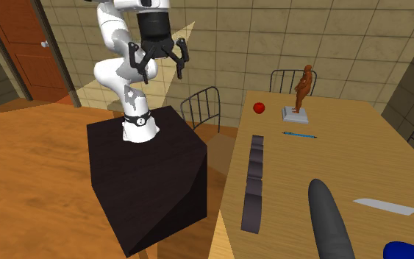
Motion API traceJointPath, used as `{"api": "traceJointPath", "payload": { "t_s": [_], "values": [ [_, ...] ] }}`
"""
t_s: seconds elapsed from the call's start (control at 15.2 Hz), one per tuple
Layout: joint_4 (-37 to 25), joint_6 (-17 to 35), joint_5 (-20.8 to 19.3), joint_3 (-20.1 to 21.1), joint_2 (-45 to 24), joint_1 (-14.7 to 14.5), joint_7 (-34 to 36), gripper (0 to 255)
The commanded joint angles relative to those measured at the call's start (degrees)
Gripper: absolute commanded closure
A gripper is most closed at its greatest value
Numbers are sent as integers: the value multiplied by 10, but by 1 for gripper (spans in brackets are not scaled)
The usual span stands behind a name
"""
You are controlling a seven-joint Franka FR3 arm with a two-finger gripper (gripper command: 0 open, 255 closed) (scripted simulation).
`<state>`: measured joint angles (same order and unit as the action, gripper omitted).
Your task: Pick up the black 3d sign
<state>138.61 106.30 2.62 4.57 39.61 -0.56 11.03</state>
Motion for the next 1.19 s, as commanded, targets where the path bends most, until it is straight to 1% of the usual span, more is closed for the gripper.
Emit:
{"api": "traceJointPath", "payload": {
  "t_s": [0.0,0.33,0.66,0.92,1.12],
  "values": [
    [7,27,9,19,-25,-4,27,0],
    [19,93,26,66,-94,-11,92,0],
    [12,159,31,110,-181,-15,159,0],
    [-8,208,22,143,-261,-16,218,0],
    [-30,240,4,164,-327,-17,265,0]
  ]
}}
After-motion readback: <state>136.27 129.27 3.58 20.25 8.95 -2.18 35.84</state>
